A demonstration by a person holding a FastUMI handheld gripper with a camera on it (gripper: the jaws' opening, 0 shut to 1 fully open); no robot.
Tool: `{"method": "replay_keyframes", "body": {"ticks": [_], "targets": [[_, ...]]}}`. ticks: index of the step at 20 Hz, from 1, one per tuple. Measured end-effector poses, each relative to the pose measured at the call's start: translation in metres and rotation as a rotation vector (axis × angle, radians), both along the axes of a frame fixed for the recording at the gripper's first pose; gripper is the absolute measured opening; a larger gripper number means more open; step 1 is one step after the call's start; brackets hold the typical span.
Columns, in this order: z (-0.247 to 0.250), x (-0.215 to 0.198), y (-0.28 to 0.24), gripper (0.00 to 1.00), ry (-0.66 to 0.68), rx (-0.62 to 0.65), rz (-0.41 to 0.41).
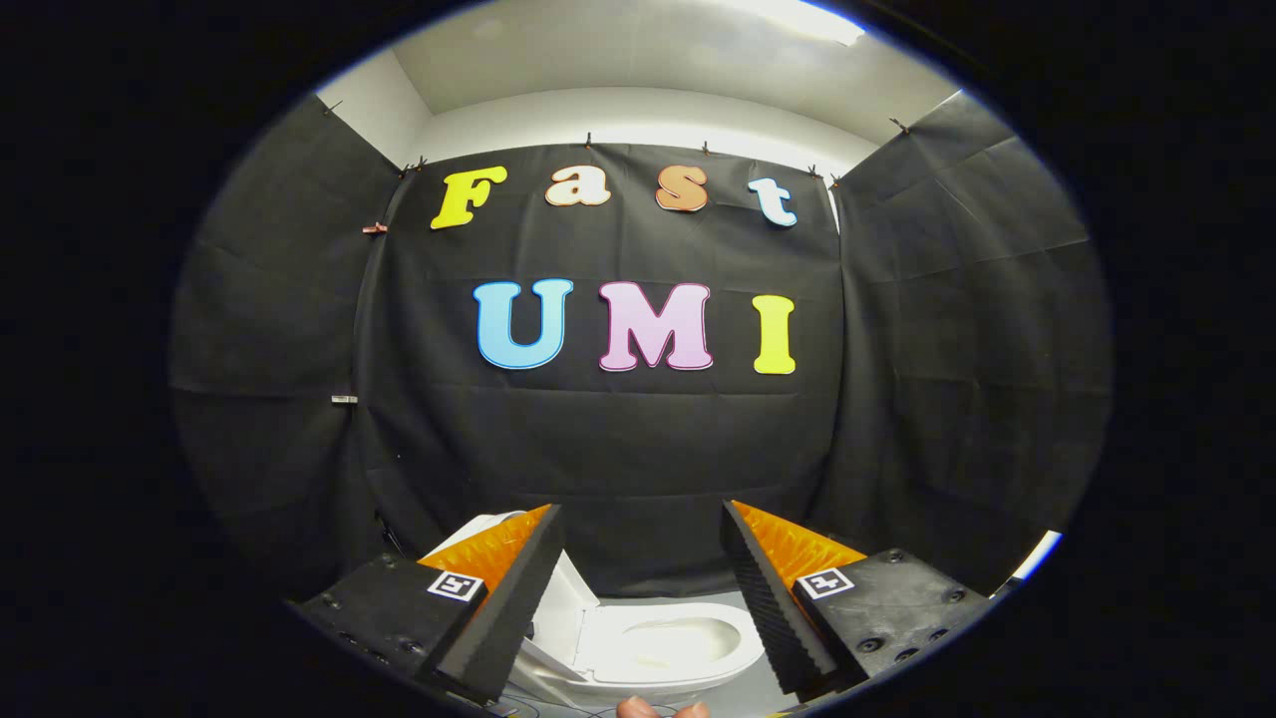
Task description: Open the toilet lid.
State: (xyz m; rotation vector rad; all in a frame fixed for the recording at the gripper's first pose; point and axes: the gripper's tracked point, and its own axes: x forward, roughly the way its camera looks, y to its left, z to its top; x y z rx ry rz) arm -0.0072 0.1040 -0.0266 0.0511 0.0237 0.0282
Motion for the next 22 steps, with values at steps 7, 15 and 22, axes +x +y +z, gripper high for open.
{"method": "replay_keyframes", "body": {"ticks": [7,15,22], "targets": [[-0.0001,0.0008,0.0000,0.98,-0.001,-0.004,0.001],[0.0025,0.0023,0.0022,0.98,-0.006,-0.013,0.004],[0.0020,0.0010,0.0015,0.98,-0.006,-0.012,0.004]]}}
